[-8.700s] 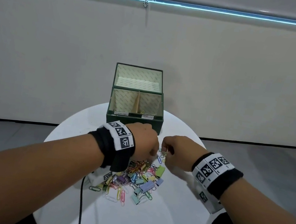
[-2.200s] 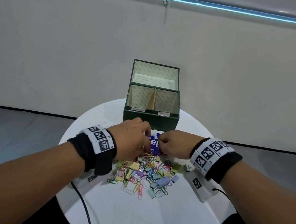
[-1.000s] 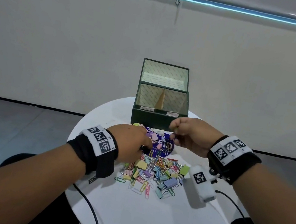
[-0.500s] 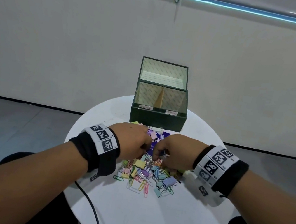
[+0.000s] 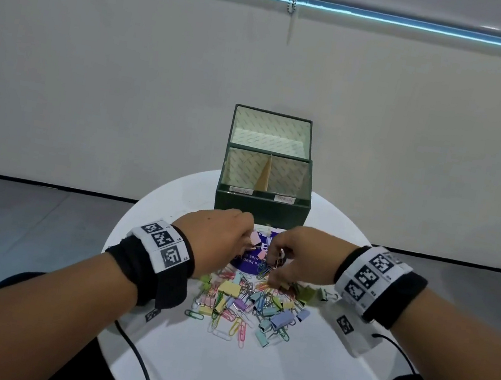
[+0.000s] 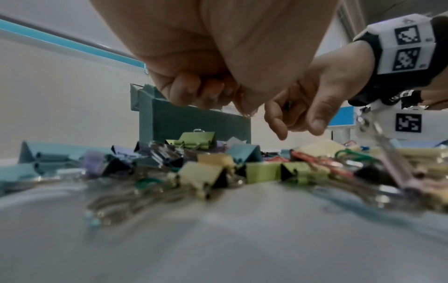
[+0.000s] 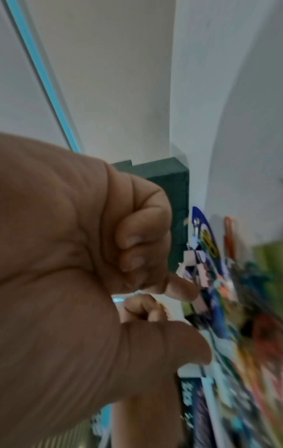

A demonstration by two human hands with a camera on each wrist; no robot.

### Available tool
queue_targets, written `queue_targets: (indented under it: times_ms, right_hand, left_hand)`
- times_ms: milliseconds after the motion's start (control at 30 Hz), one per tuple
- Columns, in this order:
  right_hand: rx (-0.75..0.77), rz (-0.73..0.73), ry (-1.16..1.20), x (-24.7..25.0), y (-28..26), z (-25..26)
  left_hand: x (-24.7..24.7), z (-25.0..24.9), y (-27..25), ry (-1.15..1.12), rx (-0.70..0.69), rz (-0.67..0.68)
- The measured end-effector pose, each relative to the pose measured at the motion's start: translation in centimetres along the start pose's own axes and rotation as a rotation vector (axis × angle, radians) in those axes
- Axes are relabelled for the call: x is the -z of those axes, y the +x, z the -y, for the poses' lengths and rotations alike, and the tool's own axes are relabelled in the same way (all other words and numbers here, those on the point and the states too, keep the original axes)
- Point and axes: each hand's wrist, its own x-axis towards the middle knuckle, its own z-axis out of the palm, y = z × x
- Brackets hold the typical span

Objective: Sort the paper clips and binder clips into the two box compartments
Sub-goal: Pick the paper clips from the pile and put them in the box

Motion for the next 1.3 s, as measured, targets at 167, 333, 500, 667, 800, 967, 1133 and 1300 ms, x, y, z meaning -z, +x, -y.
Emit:
queue_targets:
  times_ms: [167,333,500,667,800,967,1133,1300]
  right_hand:
    - [0.063,0.059,-0.139,-1.8,0.0,0.9]
    - [0.056,-0.009,0.138,0.0,-0.8,-0.5]
    - [-0.072,-0.087,0.807,2.3,0.1,-3.2]
    - [-0.226,-0.289,0.886,5.4,2.7,-5.0]
    - [-0.261,-0.429,0.698,7.5,5.5,-4.6]
    - [-0.218,-0.387,0.34,9.1,6.7,-2.7]
    - [-0.135,-0.456,0.178,7.6,5.7,-2.2]
    - [0.135,-0.586,0.131,3.5,2.5,-2.1]
  left_hand:
    - [1.7,0.0,1.1,-0.042,0.056,-0.029]
    - [4.9,0.1,5.3,-0.127,0.04,-0.077]
    - [5.3,0.4,10.0,-0.202,0.068,-0.072]
    - [4.4,-0.2,12.2,-0.246,0.134,-0.11]
    - [4.0,-0.3,12.7,-0.304,0.148,-0.073]
    - [5.5,0.6,11.1,-0.34,0.101,-0.106]
    - [7.0,2.4,5.0,-0.224,-0.041,-0.194]
    - [4.7,4.9,0.1,-0.066,-0.031,0.063]
